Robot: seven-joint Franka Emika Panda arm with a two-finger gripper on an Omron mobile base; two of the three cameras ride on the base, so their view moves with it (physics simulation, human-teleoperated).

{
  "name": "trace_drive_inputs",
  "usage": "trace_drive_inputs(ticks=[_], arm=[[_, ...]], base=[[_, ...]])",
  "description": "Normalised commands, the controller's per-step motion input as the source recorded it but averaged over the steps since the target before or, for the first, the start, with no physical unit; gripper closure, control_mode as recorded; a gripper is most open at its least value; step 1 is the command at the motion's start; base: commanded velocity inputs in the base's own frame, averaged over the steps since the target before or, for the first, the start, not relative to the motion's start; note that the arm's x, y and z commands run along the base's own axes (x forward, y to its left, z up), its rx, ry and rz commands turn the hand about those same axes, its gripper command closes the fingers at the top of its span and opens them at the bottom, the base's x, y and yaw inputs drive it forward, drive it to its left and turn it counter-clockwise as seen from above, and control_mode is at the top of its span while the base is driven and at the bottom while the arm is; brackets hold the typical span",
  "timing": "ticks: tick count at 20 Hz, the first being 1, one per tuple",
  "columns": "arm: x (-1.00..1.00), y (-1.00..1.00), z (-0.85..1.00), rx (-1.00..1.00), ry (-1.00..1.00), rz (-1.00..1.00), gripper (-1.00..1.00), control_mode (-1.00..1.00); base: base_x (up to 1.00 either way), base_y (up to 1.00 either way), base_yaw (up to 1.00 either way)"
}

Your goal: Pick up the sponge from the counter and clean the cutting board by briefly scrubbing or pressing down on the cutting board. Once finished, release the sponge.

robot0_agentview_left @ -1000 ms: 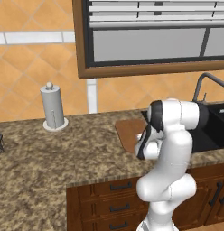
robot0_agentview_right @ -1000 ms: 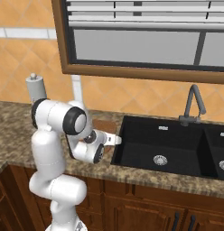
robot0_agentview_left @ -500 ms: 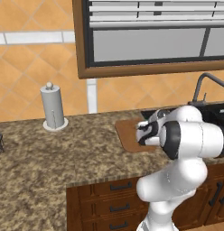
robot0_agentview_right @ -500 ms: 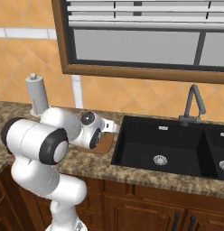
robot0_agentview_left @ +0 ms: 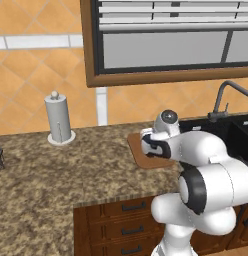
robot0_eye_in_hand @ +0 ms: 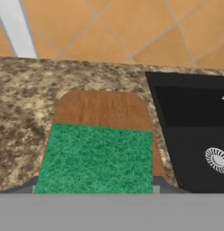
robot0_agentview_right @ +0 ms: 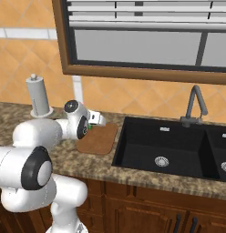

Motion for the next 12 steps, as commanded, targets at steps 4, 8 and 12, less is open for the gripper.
trace_drive_inputs(ticks=[4,8,12], arm=[[-0.36,0.8,0.0,0.0,0.18,0.0,1.0,-1.0],[-0.16,0.89,-0.09,0.07,0.19,0.03,1.0,-1.0],[-0.12,0.91,-0.29,0.13,0.17,0.04,1.0,-1.0]], base=[[0.0,0.0,0.0],[0.0,0.0,0.0],[0.0,0.0,0.0]])
